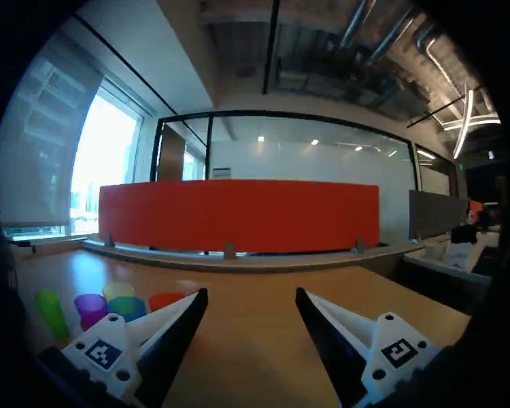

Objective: Pour water

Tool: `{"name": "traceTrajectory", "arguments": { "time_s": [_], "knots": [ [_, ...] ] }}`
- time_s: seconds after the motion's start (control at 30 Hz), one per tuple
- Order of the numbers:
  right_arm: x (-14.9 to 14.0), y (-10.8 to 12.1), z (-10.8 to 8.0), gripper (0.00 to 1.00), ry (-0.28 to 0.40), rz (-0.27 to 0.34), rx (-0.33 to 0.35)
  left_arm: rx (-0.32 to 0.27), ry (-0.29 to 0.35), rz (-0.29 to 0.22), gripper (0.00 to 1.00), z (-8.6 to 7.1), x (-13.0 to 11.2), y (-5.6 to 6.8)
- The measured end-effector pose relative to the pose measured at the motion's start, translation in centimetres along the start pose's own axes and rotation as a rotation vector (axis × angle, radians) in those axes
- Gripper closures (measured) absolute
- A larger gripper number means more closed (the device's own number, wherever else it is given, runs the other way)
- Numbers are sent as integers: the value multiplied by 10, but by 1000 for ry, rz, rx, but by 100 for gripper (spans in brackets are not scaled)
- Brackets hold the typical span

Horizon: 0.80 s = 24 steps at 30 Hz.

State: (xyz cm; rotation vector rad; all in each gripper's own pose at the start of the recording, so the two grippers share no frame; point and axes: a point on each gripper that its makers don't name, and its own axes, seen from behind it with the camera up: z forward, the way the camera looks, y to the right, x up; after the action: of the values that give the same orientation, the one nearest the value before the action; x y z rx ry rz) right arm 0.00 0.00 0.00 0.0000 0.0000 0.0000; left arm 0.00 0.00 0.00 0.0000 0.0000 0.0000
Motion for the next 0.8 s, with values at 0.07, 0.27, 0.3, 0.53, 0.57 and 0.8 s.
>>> {"name": "traceTrajectory", "arguments": {
  "time_s": [0.07,0.27,0.3,0.53,0.57,0.8],
  "knots": [
    [6,-1,-1,0,1,-4,4,-3,0,-1,11,0,4,0],
    [19,-7,0,0,2,-22,32,-24,-15,-8,11,-1,14,4],
    [21,-8,0,0,1,-24,37,-27,-18,-10,11,-1,15,4],
    [41,-18,0,0,17,-32,80,-59,-37,-12,11,-1,23,10],
    [43,-19,0,0,18,-34,90,-67,-41,-8,11,-2,24,11],
    [42,-30,0,0,-18,-48,155,-122,-70,47,10,-5,28,20]
  ]
}}
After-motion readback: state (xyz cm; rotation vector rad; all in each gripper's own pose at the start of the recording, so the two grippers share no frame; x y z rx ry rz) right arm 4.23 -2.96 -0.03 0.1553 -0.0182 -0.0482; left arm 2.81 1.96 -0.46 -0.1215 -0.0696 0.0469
